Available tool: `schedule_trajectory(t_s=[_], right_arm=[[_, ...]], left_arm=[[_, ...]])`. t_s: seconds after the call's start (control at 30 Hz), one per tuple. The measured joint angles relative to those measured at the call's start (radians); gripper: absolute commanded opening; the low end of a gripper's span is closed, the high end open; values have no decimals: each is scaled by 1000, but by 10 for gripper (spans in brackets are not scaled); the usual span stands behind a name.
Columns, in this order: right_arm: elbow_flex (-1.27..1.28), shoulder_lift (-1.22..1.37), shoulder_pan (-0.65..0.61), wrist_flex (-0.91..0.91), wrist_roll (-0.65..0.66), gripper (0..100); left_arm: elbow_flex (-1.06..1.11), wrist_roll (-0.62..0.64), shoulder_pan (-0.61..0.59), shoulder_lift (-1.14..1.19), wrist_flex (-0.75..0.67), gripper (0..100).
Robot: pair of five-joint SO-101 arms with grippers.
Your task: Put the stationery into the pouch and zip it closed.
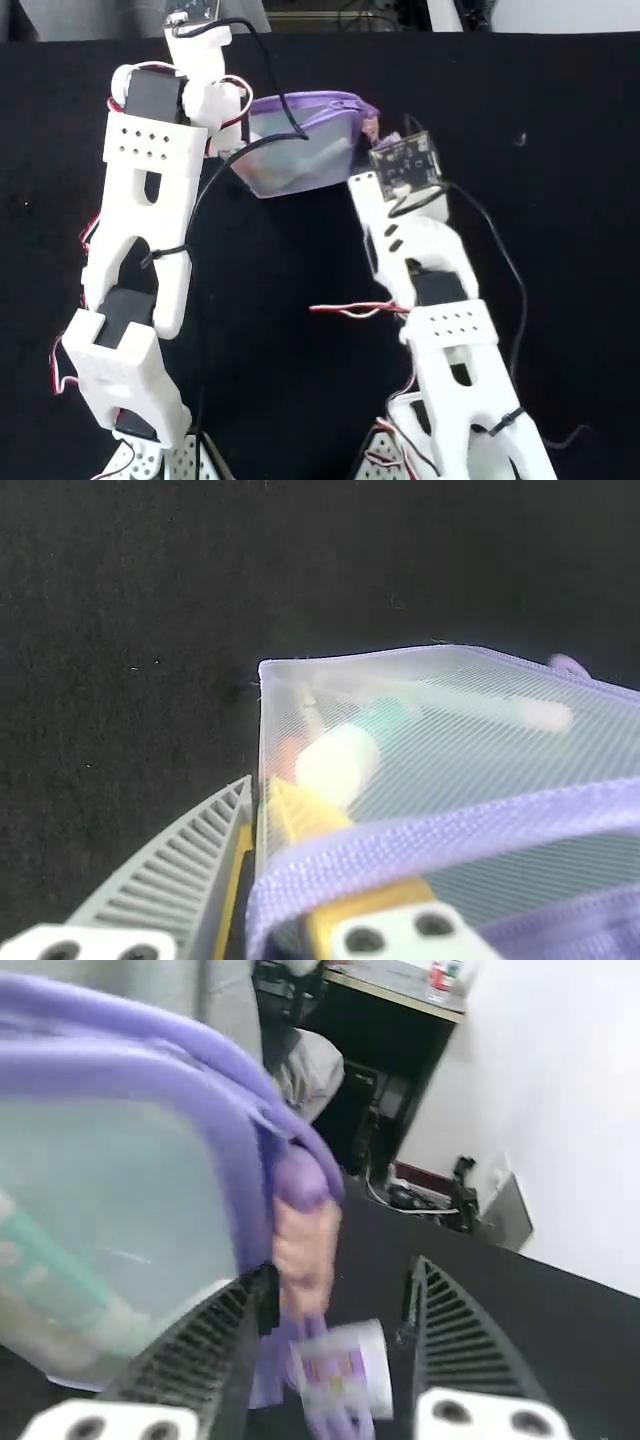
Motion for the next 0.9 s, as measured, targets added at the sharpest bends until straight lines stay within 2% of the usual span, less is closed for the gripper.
schedule_trajectory(t_s=[0.27,0.43,0.57,0.7,0.9], right_arm=[[-25,69,-49,-58,-2,186],[-89,209,-48,-58,-3,8],[-92,222,-12,-77,-95,11],[-40,115,78,-163,-244,12],[104,-133,86,-164,-238,12]], left_arm=[[0,-5,0,-2,0,30],[0,-5,-3,-2,0,30],[0,-5,-3,-2,0,30],[0,-5,-5,-2,0,30],[-2,-6,-5,-2,0,30]])
